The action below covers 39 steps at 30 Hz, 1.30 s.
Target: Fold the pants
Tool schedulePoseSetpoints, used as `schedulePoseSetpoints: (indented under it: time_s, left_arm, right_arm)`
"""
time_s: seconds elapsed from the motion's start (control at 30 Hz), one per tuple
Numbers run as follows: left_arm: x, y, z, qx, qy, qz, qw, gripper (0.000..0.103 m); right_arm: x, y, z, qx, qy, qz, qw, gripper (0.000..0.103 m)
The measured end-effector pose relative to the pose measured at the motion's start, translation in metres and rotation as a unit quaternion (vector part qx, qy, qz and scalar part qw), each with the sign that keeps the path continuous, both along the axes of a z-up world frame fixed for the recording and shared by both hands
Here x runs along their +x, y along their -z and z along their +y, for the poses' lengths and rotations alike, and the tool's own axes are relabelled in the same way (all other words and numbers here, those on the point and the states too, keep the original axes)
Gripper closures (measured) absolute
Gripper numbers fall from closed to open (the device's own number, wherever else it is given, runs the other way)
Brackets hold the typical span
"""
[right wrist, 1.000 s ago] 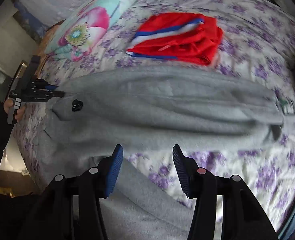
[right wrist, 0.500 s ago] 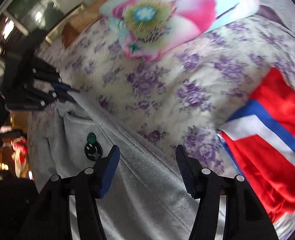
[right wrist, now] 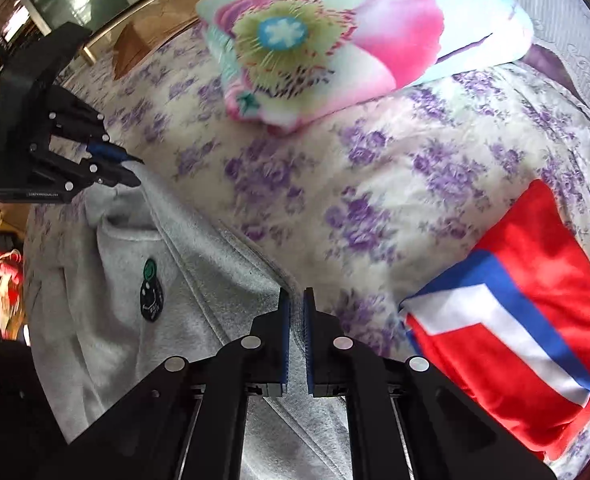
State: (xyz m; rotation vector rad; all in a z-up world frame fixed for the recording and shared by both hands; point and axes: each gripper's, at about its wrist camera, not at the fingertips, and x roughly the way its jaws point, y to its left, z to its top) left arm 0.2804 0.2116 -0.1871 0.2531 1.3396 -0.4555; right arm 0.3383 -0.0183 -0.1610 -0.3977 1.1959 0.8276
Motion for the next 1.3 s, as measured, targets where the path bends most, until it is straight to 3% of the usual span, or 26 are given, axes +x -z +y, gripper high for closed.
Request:
schedulePoseSetpoints:
  time_s: [0.13,0.3,0.43,0.57,0.77,0.9,1.13,1.27,1.3]
  left_arm:
    - [0.011,0.014,-0.001,0.014,-0.021,0.015,0.9996,0.092]
    - [-0.013,-0.026,-0.01,0.022,0.017,-0.019,0.9994,0.093]
    - [-0.06,-0.069,-0.005,0.005,0.053,-0.045,0.9976,0.092]
    - [-0.116,-0.078,0.001,-0.007,0.058,-0.055,0.9967,0.092]
    - [-0.218,-0.063,0.012,-0.009,0.057,-0.052,0.997,0.092]
    - [-0.246,-0.042,0.027,-0.011,0.045,-0.025,0.9986,0.092]
    - [-0.246,0.015,0.029,0.004,0.037,0.019,0.9991,0.092]
    - [-0.255,0.012,0.025,0.003,0.06,0.024,0.9979,0.089]
    - [-0.259,0.01,0.026,0.004,0.064,0.024,0.9977,0.086]
  right_arm:
    - [0.003,0.011,0.012,-0.029,0.01,0.004,1.0,0.097]
    - [-0.017,-0.044,-0.005,0.018,0.013,0.006,1.0,0.096]
    - [-0.067,-0.091,-0.026,0.081,0.014,0.017,0.996,0.096]
    - [-0.134,-0.103,-0.031,0.104,0.004,0.028,0.994,0.096]
    - [-0.23,-0.079,-0.017,0.118,0.02,0.096,0.988,0.096]
    - [-0.273,-0.05,-0.001,0.117,0.019,0.147,0.982,0.096]
    - [-0.283,0.019,0.023,0.065,0.059,0.197,0.976,0.096]
    - [-0.284,0.042,0.025,0.037,0.082,0.207,0.974,0.096]
    - [-0.283,0.041,0.025,0.055,0.074,0.207,0.974,0.096]
